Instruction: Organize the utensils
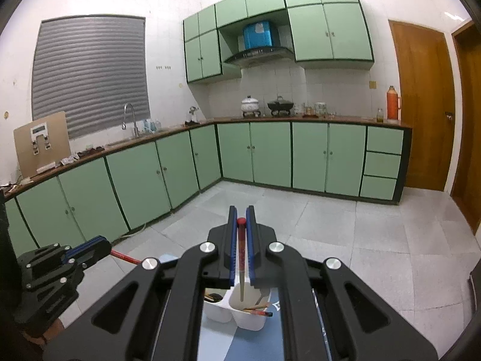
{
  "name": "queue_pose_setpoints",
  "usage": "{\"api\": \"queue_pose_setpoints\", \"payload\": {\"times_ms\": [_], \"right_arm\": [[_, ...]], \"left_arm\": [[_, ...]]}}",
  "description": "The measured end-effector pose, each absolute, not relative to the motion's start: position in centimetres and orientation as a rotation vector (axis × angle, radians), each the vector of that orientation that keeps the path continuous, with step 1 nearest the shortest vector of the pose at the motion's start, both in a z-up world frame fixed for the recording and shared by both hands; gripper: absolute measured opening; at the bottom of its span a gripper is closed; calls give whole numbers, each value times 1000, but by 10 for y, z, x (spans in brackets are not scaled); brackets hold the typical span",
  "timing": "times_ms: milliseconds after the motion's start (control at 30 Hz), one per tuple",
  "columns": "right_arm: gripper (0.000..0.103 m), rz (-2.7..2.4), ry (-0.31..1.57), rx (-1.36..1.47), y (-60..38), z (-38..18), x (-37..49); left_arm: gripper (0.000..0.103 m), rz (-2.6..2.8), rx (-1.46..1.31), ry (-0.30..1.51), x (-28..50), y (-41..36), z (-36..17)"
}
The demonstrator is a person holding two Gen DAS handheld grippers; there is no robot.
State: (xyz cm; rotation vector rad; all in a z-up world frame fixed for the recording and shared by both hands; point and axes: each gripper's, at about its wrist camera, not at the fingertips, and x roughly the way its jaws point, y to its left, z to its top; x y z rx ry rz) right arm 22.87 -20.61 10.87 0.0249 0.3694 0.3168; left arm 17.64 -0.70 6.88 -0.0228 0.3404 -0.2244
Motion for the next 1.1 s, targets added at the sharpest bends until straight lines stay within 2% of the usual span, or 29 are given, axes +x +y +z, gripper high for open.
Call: {"api": "queue_pose_setpoints", "payload": {"times_ms": [400,767,833,867,933,967,1000,1033,1100], "right_arm": [[5,301,459,27,-190,61,274],[8,316,583,18,-184,15,296],[9,315,586,22,-187,13,294],[17,311,583,25,-189,13,291],[29,303,569,45,-196,16,285],[30,298,554,58,-201,19,280],[31,295,542,65,-205,21,276],[37,290,529,75,-209,25,270],[46,275,503,98,-218,32,259]], "left_arm": [[5,-234,-15,438,222,-9,41],[6,-211,-16,565,274,-13,-10],[11,-210,-25,578,276,-12,-16],[12,-205,-30,581,276,-10,-18],[22,-195,-46,582,273,-5,-18],[25,-192,-59,571,269,-3,-16],[32,-188,-63,561,267,-2,-13],[41,-178,-66,539,262,1,-9],[48,-163,-63,509,254,5,-1]]}}
